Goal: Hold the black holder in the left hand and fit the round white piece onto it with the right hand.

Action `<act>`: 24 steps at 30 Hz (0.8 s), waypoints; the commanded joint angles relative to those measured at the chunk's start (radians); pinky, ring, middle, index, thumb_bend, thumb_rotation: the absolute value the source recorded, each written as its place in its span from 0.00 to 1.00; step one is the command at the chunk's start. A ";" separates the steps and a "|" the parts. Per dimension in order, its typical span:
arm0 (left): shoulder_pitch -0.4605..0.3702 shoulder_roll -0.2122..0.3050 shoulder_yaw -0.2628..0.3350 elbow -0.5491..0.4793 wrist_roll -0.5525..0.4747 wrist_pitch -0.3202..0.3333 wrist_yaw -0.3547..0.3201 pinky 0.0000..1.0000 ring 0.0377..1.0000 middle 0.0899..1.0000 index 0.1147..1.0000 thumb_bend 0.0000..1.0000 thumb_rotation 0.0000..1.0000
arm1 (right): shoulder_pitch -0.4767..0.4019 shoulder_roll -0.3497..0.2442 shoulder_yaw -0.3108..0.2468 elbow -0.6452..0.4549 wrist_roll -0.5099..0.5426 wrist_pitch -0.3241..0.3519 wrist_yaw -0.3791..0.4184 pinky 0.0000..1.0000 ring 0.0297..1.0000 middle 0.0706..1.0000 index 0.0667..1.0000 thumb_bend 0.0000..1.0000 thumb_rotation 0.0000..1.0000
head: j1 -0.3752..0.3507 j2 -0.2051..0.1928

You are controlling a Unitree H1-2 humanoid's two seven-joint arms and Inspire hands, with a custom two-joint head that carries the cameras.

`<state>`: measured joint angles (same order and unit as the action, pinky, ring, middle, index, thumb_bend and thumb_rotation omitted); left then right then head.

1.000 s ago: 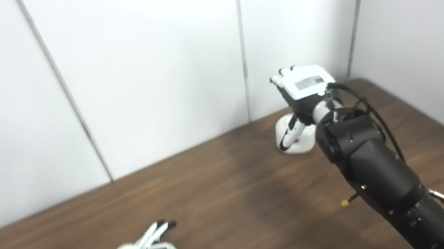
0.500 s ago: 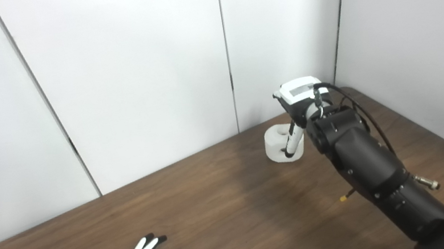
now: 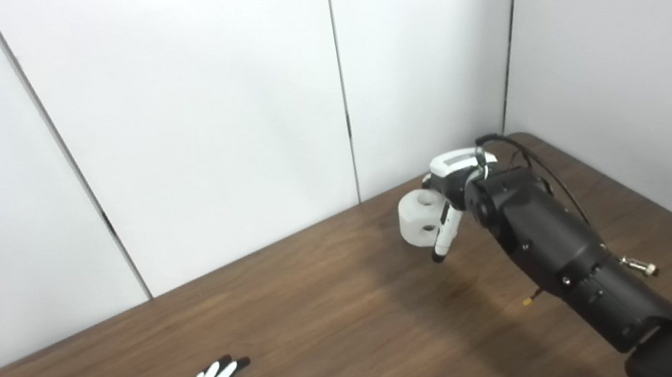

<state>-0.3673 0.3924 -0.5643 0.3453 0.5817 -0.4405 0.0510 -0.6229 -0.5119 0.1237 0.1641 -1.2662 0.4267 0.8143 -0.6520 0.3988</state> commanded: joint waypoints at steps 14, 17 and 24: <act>0.094 0.039 -0.054 0.033 0.070 0.039 -0.120 1.00 1.00 0.95 0.42 0.52 0.06 | -0.089 -0.050 0.071 0.091 0.068 0.030 -0.162 1.00 1.00 0.98 0.93 1.00 0.37 | 0.010 0.012; 0.096 0.041 -0.054 0.026 0.072 0.041 -0.120 0.98 1.00 0.94 0.42 0.52 0.06 | -0.077 -0.044 0.066 0.090 0.086 0.029 -0.220 1.00 0.98 0.97 0.88 0.96 0.36 | 0.014 0.017; 0.100 0.051 -0.053 0.006 0.069 0.056 -0.134 0.96 1.00 0.95 0.42 0.52 0.06 | -0.035 -0.019 0.038 0.091 0.153 0.010 -0.476 0.89 0.83 0.79 0.48 0.60 0.17 | 0.016 0.025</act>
<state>-0.3513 0.3969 -0.5632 0.3157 0.5816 -0.4202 0.0539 -0.6314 -0.5187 0.1826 0.2797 -1.1235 0.4335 0.4171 -0.6351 0.4234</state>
